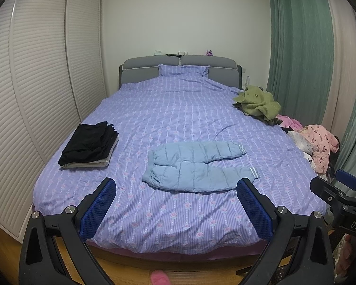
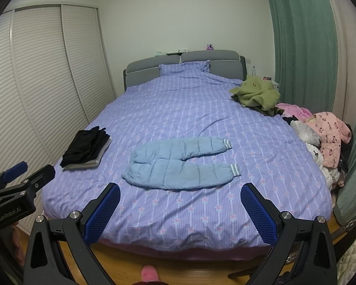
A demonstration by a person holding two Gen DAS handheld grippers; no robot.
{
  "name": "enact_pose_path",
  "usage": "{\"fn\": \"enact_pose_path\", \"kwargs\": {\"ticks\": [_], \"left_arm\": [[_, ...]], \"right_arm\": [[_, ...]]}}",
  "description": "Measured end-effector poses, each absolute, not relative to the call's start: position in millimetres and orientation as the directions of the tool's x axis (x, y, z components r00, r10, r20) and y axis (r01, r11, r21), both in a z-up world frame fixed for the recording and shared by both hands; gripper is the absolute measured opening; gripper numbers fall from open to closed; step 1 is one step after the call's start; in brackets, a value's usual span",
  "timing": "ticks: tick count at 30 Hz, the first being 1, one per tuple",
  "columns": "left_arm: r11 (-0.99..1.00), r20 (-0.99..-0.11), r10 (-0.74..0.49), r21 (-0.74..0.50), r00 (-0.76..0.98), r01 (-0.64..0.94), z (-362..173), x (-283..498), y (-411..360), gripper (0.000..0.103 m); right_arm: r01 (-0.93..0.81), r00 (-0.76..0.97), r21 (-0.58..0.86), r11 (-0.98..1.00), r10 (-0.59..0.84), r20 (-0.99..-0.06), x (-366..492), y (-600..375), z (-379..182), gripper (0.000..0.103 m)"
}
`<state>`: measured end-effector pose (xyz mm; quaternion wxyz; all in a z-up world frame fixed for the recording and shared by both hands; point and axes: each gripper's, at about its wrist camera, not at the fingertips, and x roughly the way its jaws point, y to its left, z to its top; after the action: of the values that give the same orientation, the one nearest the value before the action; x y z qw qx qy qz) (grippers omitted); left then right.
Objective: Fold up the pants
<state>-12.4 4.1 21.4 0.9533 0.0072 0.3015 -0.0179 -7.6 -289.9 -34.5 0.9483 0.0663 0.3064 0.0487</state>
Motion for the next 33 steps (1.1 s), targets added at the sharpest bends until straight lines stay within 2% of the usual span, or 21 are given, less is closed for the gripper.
{"fn": "enact_pose_path", "kwargs": {"ticks": [13, 22, 29, 33], "left_arm": [[1.000, -0.586, -0.012, 0.010, 0.810, 0.022, 17, -3, -1, 0.103], [1.000, -0.624, 0.030, 0.016, 0.781, -0.026, -2, 14, 9, 0.103], [0.996, -0.667, 0.080, 0.023, 0.741, -0.087, -30, 60, 35, 0.103], [0.997, -0.697, 0.062, 0.005, 0.714, -0.082, -51, 101, 49, 0.103]], "right_arm": [[-0.055, 0.799, 0.162, 0.985, 0.140, -0.584, -1, -297, -45, 0.103], [-0.034, 0.783, 0.177, 0.984, 0.136, -0.606, 20, -304, -58, 0.103], [-0.010, 0.748, 0.215, 0.977, 0.150, -0.647, 63, -298, -84, 0.103], [0.009, 0.716, 0.249, 0.968, 0.168, -0.678, 100, -289, -107, 0.103]]}}
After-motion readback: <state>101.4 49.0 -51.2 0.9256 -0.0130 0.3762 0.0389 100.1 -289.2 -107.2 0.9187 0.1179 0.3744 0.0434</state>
